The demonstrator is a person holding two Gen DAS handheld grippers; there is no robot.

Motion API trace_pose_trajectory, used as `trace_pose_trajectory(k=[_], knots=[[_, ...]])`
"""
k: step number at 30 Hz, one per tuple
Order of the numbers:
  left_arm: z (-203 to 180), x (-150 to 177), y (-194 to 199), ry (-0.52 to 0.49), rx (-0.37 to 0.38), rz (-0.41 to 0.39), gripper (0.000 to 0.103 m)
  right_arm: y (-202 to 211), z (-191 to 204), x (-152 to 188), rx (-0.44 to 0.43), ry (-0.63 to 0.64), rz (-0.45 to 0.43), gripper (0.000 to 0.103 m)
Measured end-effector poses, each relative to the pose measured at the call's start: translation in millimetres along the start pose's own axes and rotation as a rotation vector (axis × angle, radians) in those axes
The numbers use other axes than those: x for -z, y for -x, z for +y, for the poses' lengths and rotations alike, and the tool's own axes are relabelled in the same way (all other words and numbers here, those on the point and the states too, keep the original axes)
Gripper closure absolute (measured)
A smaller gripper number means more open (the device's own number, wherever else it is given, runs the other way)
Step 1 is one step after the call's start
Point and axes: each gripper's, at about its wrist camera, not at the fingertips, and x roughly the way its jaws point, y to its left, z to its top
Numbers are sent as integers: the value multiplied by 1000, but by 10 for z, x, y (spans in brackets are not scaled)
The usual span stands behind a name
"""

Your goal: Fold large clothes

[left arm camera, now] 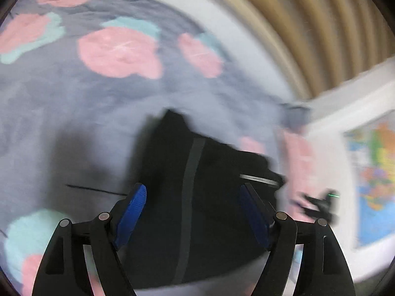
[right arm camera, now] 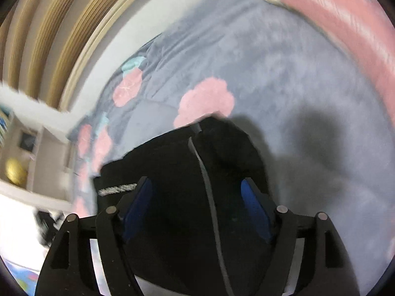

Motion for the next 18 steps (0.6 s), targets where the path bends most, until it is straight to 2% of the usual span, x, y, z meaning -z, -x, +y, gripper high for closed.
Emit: trace_pose_trajectory(k=[3,5,7,8,10,11,13,14,15,16,17,18], knots=[[8,-142,-455,-17,-89,41,24,-155,108,-45,101,108,18,25],[49,-252,-718,-57,-180,65,24,-316,110,-111,158,168,37,25],[100,-326,-917,-75,-214,85,24,-502,61,-198,186,199,57,25],[132,-354,-980,-69,-209,95,24,-598,28,-246,187,204,70,25],[238,-398,-1066,-28,-142,110,24,-795,-22,-346,173,213,98,25],[322,-429,-1110,20,-87,116,24,-904,-40,-394,171,219,111,25],[455,-435,-1184,100,-28,125,24,-1078,-65,-448,191,225,137,26],[480,-419,-1235,126,-24,118,27,-1164,-72,-456,189,228,144,47],[493,-413,-1273,131,-18,116,56,-1176,-59,-446,199,234,139,65],[472,-388,-1279,130,-13,127,79,-1164,-19,-417,233,258,117,76],[415,-362,-1247,119,-42,110,80,-1098,28,-385,259,285,82,78],[347,-329,-1162,88,-59,73,85,-996,81,-348,277,310,47,80]])
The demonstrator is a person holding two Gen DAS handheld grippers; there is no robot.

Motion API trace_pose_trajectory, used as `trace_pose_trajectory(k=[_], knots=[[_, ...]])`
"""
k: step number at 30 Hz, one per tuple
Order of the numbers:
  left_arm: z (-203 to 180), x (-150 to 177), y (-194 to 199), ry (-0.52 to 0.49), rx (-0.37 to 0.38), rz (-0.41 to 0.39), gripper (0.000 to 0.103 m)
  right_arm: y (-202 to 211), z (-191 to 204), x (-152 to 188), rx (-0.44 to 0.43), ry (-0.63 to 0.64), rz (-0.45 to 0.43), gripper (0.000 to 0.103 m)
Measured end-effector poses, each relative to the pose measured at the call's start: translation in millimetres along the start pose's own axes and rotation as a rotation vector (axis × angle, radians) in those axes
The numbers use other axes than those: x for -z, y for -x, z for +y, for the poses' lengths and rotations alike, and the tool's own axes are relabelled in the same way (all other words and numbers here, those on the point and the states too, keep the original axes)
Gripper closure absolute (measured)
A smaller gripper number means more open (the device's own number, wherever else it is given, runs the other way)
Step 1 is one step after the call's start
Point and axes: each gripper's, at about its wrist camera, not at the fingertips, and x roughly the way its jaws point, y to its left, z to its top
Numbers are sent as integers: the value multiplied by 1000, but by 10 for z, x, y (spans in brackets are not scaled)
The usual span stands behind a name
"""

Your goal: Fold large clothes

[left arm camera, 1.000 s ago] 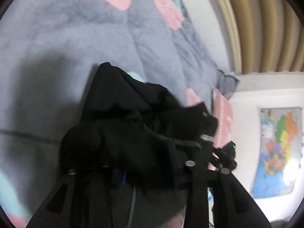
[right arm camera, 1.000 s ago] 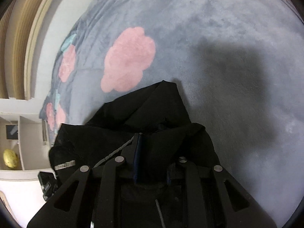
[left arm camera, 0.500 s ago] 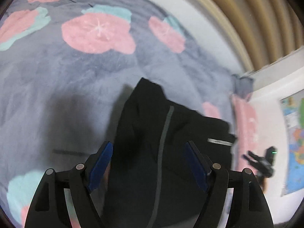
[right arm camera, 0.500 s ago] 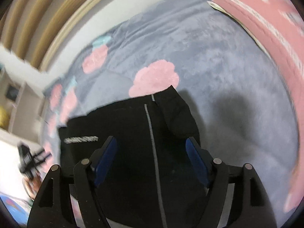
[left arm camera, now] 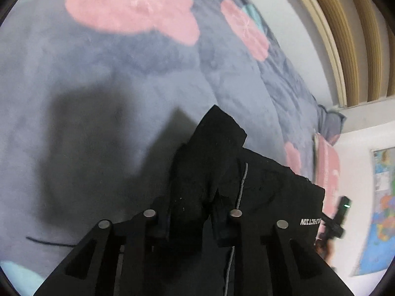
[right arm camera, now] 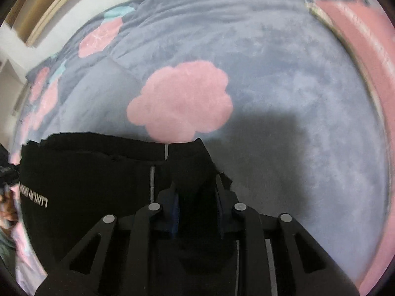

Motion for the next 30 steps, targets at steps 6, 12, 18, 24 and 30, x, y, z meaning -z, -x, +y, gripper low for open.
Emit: trace_pose_trajectory(k=[6,12,18,24,30], knots=[[-335,20,727,-29,95,-207,93,831,1,-170,61,20,-179,85],[-556,-325,577,-34,37,-260,93,585,33,-650,222,-2,-207,90],[77,-273,-401,156,-50,-82,89,-236,-196,-515,46,-136,9,88],[299,-351,-255,223,96,-25,84,-54,-263,-281,-18,-187,12,74],[-56,-210,548,45,38,-138,60,539,208,-51,-195,-104,-21,73]])
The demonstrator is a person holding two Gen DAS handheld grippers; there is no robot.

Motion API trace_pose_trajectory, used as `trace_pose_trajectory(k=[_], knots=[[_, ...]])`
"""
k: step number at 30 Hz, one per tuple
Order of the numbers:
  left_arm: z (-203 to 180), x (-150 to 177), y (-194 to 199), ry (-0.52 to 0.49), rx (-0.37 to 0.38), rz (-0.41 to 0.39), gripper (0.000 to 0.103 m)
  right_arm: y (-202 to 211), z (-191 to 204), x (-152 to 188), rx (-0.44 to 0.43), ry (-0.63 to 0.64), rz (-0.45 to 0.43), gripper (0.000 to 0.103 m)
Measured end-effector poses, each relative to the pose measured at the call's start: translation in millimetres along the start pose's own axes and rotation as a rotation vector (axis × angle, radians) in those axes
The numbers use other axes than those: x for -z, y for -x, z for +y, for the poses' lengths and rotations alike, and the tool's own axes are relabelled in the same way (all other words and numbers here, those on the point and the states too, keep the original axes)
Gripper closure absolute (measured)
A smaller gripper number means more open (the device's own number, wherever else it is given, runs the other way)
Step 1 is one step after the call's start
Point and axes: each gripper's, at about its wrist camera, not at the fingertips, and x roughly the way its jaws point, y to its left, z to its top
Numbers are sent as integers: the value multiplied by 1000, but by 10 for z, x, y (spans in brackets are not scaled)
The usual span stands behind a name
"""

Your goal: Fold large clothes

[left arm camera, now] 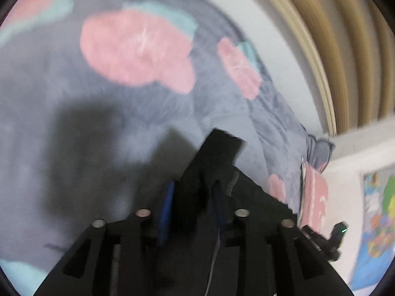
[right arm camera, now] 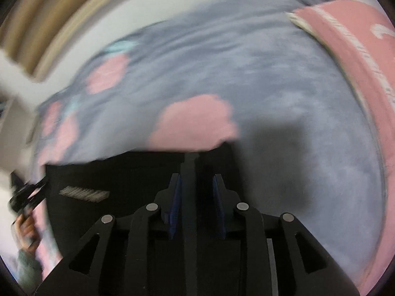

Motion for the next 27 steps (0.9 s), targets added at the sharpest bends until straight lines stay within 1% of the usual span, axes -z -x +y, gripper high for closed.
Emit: trace_pose_trajectory(k=[1,2,4,7,9,10,11,13,14,15,16,17,18,20,22,24,25,27], knots=[[-41,22,130,-19,-4,-23,52,23,142,61,6,37,8,68],[-84,63,239,-27,-9,-46,51,49,317,151,12,80,18,61],[-178,152,408,-27,-22,-66,51,86,588,304,-2,133,31,55],[-500,424,563,-89,36,-74,51,117,1014,545,-45,200,45,54],[-815,780,532,-150,92,-43,51,79,1211,661,-42,226,52,53],[-886,914,518,-174,105,-26,51,19,1302,724,-27,232,56,50],[-1032,1120,436,-215,105,1,51,-42,1332,770,-13,228,61,38],[-1197,1436,247,-273,78,44,51,-196,1333,861,8,198,68,30],[-1258,1599,86,-298,63,79,51,-321,1325,911,41,197,75,30],[-1269,1734,-100,-299,40,118,51,-488,1316,968,116,213,95,30],[-1258,1810,-223,-298,17,144,51,-612,1298,1022,157,228,109,28],[-1232,1918,-427,-313,-48,167,51,-708,1272,1075,172,235,113,27],[-1203,1980,-555,-325,-91,174,51,-788,1252,1137,179,236,106,26],[-1133,2050,-791,-354,-157,183,52,-860,1239,1211,210,262,88,26],[-1132,2005,-837,-347,-172,189,51,-880,1230,1220,220,263,76,26],[-1149,1954,-809,-333,-174,206,51,-842,1202,1174,206,238,100,26],[-1169,1937,-744,-332,-163,210,51,-794,1191,1156,194,223,111,26],[-1210,1933,-560,-343,-135,199,51,-563,1155,1145,130,184,112,26]])
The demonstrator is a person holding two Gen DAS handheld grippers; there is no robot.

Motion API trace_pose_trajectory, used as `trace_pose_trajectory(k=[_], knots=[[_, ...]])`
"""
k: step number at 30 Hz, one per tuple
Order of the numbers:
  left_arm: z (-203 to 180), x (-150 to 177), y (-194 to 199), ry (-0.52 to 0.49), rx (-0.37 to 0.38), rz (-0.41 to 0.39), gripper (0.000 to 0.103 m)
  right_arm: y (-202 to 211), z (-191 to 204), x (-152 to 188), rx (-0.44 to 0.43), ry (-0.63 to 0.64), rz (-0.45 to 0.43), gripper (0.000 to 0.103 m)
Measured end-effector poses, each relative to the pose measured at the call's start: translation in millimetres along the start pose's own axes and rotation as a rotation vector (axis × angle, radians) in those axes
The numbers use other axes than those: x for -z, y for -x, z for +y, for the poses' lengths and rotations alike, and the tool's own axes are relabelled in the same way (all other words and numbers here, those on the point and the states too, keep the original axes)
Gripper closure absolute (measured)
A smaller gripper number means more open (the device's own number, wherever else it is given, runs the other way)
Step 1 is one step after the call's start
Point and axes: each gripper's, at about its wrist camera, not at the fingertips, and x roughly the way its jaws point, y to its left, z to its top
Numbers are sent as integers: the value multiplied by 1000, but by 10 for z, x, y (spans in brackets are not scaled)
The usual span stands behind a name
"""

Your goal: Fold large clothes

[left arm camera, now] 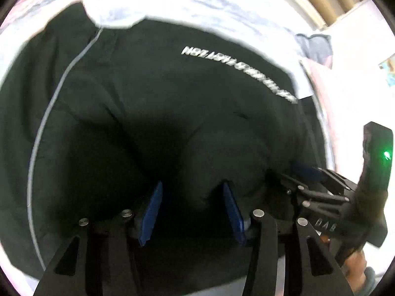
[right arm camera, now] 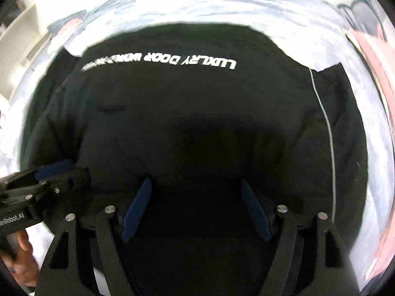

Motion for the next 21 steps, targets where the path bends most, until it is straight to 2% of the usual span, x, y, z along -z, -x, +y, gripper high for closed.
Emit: trace_pose_trajectory(k=[2,5,7,9,11,13,15,16,18,19,21], knots=[[2,61,199,-13,25,-22,51,228,-31,89,-40,9,-35,26],[22,200,368,-25,50,-27,51,345,-23,262,12,57,-49,25],[75,293,283,-24,30,13,51,188,-42,361,51,71,-2,26],[94,377,92,-23,-26,41,51,-48,-87,456,58,50,46,26],[162,374,-47,12,-31,55,51,-137,-96,462,64,46,48,25],[205,317,-60,51,-28,67,51,-132,-66,414,82,59,62,25],[155,242,52,48,-23,79,51,-31,-67,333,72,49,75,25],[131,238,131,38,-14,72,51,89,-80,248,52,39,48,25],[39,130,387,1,23,11,51,256,-80,64,41,36,-21,25],[-28,0,508,-24,22,-37,51,317,-81,-78,40,38,-60,25],[-89,-198,573,-46,12,-79,51,293,-76,-380,53,37,-99,25]])
